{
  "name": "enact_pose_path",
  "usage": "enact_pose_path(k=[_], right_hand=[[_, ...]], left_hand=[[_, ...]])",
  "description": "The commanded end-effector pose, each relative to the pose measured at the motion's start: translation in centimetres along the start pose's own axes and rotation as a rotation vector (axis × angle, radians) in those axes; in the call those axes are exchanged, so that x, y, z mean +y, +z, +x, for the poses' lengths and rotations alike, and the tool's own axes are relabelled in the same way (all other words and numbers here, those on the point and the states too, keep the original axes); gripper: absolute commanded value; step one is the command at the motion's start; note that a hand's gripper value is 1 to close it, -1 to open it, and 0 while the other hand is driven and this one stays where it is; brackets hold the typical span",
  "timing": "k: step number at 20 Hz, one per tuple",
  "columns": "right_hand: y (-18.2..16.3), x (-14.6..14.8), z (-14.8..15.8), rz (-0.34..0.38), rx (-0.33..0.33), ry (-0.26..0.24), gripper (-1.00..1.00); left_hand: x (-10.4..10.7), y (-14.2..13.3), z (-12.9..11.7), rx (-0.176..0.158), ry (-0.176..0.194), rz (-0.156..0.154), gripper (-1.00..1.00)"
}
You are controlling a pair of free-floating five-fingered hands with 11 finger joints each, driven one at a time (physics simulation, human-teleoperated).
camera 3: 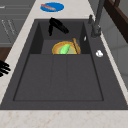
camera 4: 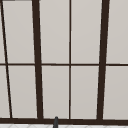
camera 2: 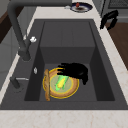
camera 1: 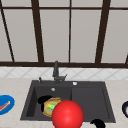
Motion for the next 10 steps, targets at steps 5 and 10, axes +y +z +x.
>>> enact_pose_path(k=[5, 10], right_hand=[[0.0, 0.0, 0.0, 0.0, 0.0, 0.0, 0.0], [0.0, 0.0, 0.0, 0.0, 0.0, 0.0, 0.0]], left_hand=[[-0.4, -2.5, 1.9, 0.059, 0.069, -0.161, -1.0], [0.1, -3.8, 2.6, 0.086, 0.099, -0.224, -1.0]])
